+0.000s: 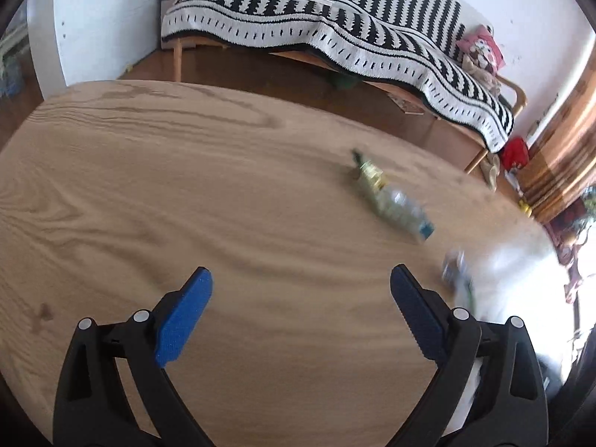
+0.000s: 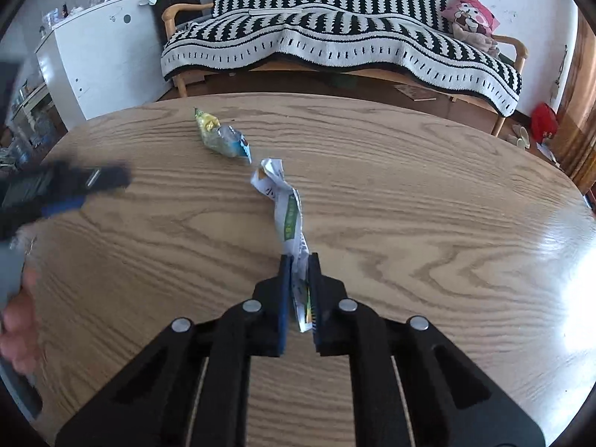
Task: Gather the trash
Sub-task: 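Grasp the white paper wrapper with the right tool while the left tool grasps the snack wrapper, then carry both wrappers over the black bin and open both tools to drop them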
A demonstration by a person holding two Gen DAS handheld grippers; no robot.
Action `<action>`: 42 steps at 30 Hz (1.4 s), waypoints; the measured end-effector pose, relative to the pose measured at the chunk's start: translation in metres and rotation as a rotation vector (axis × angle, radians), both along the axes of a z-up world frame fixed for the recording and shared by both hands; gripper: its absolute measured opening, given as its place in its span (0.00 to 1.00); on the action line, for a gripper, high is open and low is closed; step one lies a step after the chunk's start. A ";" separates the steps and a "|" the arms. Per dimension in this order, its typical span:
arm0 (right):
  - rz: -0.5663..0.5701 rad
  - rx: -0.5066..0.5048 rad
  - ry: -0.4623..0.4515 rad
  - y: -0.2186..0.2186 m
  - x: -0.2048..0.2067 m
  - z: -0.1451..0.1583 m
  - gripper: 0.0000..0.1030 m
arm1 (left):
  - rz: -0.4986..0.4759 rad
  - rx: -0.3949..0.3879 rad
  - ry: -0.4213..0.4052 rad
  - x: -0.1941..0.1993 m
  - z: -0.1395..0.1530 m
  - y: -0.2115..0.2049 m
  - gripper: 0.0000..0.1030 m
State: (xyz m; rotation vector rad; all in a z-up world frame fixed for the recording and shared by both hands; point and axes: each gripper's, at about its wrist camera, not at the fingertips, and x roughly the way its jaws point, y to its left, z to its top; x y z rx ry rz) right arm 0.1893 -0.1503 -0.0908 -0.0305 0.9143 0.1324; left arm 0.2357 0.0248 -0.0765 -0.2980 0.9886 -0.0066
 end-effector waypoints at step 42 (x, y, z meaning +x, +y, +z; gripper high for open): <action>-0.607 0.105 -0.146 -0.327 -0.404 0.067 0.10 | -0.259 0.218 -0.058 -0.075 0.016 -0.191 0.15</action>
